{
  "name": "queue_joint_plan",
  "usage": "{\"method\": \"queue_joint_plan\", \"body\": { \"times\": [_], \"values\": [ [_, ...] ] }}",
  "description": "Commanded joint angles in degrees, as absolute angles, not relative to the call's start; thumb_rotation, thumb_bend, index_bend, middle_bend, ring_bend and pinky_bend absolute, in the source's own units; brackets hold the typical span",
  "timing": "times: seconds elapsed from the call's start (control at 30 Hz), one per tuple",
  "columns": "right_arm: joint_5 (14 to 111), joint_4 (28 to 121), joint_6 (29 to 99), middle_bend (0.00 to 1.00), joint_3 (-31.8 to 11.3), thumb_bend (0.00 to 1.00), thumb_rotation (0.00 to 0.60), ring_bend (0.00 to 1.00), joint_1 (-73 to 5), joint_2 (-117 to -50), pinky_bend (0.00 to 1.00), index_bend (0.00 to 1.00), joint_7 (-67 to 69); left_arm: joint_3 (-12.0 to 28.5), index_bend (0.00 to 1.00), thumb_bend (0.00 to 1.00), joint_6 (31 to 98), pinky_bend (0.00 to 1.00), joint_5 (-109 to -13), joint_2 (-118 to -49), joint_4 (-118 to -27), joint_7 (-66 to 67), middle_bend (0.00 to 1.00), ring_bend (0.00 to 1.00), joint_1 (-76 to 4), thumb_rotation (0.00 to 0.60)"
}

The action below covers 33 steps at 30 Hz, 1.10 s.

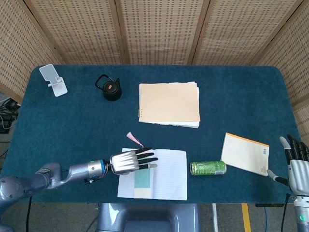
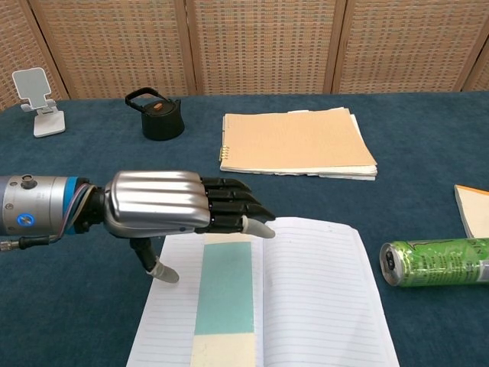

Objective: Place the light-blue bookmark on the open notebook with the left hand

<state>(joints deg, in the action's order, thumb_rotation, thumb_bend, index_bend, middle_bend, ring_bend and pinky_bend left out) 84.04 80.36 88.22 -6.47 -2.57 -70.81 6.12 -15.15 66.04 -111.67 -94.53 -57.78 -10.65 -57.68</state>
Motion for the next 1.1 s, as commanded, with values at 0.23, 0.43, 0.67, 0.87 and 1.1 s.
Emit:
{"method": "queue_joint_plan", "body": {
  "times": [0.23,0.43,0.67,0.87,1.1],
  "values": [
    [84.18,80.55,88.40,0.00,-6.45,0.12,0.600,0.00,-2.54,-70.80,0.00,0.03,5.95,-15.50,0.08,1.00,59.91,0.11,-109.23,-87.83,-66.92,-9.24,0.00,0.00,-58.76,0.600],
    [84.34,80.62,88.36,0.00,-6.35,0.12,0.600,0.00,-2.60,-70.90,0.00,0.03,5.86,-15.58,0.12,1.00,56.49,0.15,-107.87,-85.42,-70.37,-9.42,0.00,0.00,-59.31,0.600],
    [84.37,80.67,88.40,0.00,-6.34,0.12,0.600,0.00,-2.58,-70.83,0.00,0.03,6.01,-15.63,0.14,1.00,53.98,0.16,-107.75,-84.81,-72.04,-8.15,0.00,0.00,-59.58,0.600],
    [84.43,80.73,88.55,0.00,-6.38,0.12,0.600,0.00,-2.54,-70.75,0.00,0.03,6.18,-15.64,0.14,1.00,51.64,0.16,-107.25,-84.47,-72.64,-6.08,0.00,0.00,-59.50,0.600],
    [84.56,80.80,88.67,0.00,-6.34,0.12,0.600,0.00,-2.53,-70.76,0.00,0.03,6.08,-14.52,0.16,1.00,49.59,0.16,-105.20,-84.79,-71.66,-4.23,0.00,0.00,-58.80,0.600]
  ]
}}
